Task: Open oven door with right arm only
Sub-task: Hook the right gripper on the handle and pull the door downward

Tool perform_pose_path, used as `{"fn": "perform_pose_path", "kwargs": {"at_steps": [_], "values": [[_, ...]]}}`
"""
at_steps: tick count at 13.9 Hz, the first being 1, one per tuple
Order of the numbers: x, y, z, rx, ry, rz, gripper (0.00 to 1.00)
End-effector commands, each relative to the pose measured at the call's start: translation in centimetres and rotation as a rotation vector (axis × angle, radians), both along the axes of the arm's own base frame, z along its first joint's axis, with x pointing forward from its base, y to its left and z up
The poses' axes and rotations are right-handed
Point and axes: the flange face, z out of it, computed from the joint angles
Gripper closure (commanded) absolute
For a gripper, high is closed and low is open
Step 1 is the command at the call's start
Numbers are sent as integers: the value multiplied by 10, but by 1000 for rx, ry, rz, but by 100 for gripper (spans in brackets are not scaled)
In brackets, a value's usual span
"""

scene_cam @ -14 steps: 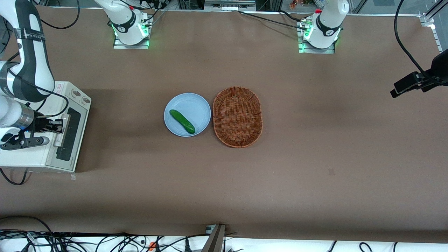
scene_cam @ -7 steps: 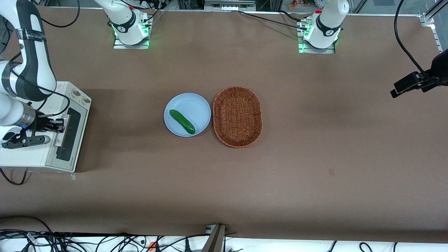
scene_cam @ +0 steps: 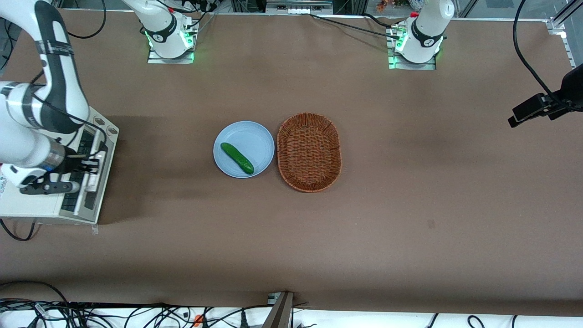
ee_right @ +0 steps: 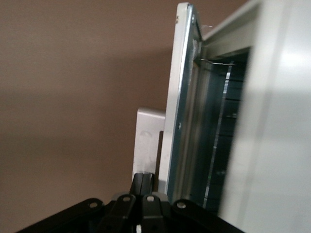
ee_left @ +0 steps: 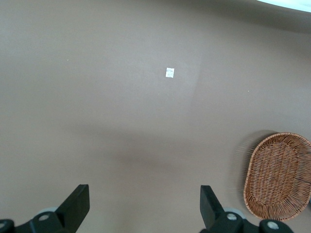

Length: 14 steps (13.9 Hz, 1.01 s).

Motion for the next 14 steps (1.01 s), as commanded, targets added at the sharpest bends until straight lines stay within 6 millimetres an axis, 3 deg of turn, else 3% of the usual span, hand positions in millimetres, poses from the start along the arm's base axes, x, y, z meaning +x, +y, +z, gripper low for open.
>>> {"fn": "perform_pose_path", "kwargs": {"at_steps": [1, 4, 10, 13, 14], "values": [[-5, -1, -66, -24, 73, -45, 100], [-1, 38, -85, -18, 65, -93, 100], [-2, 45, -135, -28, 75, -130, 100], [0, 53, -135, -33, 68, -165, 100], [1, 68, -135, -37, 62, -190, 91]]}}
